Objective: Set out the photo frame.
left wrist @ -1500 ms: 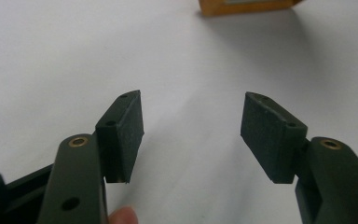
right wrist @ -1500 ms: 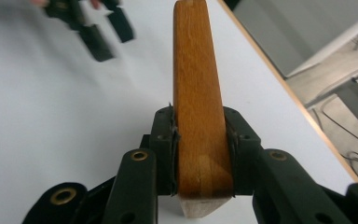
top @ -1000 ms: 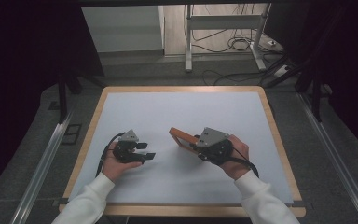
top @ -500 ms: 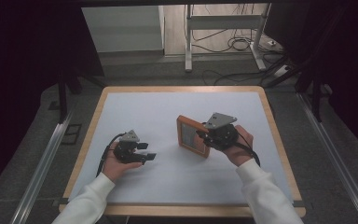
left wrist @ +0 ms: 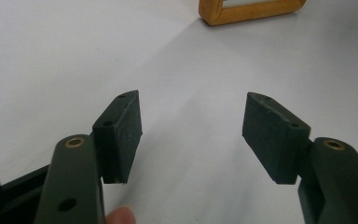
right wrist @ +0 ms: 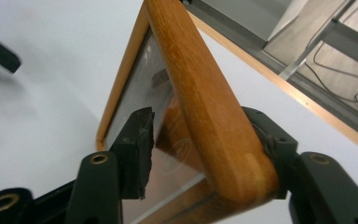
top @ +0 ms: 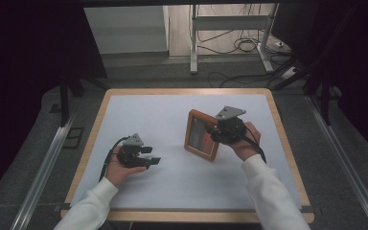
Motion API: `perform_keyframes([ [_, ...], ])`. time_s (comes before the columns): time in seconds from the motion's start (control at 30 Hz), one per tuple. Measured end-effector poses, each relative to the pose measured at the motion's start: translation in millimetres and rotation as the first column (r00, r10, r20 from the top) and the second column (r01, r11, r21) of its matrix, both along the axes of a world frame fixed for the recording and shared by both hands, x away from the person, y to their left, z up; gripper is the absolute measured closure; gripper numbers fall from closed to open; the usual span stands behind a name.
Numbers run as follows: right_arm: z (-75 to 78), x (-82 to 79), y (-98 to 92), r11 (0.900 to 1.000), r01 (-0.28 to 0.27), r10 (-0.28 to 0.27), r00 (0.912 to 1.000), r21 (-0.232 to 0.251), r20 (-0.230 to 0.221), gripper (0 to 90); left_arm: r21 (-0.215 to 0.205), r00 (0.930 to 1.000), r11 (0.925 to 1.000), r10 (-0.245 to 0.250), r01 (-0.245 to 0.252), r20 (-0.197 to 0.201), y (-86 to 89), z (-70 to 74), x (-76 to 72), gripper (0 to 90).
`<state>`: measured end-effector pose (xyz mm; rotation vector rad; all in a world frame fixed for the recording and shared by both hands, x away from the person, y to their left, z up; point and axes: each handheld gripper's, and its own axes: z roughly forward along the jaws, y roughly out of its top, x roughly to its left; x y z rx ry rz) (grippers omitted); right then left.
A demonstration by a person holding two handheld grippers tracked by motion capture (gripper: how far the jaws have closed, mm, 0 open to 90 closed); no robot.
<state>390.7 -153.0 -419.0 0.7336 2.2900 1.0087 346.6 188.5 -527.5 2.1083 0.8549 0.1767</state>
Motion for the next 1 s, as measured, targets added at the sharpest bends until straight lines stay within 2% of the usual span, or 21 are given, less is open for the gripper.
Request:
perform_keyframes([
  [0.3, -7.5, 17.5, -6.1, 0.997, 0.060, -0.058, 0.9973, 0.041, -0.045, 40.6, -0.003, 1.0000, 1.0000, -0.003, 0.003, 0.007, 0.9, 0.8, -0.2, 36.8],
  [0.53, -9.6, 19.6, -6.2, 0.997, 0.064, -0.062, 0.9972, 0.033, -0.041, 38.3, -0.001, 1.0000, 1.0000, -0.004, 0.004, 0.008, 1.0, 1.0, -0.4, 36.7],
  [0.67, -10.8, 20.3, -6.5, 0.995, 0.085, -0.083, 0.9955, 0.044, -0.044, 35.0, -0.006, 0.9999, 1.0000, 0.003, -0.003, 0.010, 0.7, 1.5, -1.3, 35.8],
  [0.8, -11.9, 18.1, -10.1, 0.990, 0.107, -0.103, 0.9936, 0.088, -0.047, 26.6, -0.006, 0.9999, 1.0000, 0.001, -0.001, 0.015, 1.1, 1.9, -1.1, 35.5],
  [1.0, -9.9, 10.8, -21.5, 0.981, 0.138, -0.133, 0.9902, 0.135, -0.042, 22.3, -0.009, 0.9999, 1.0000, 0.002, -0.002, 0.017, 1.0, 2.6, -1.9, 35.3],
])
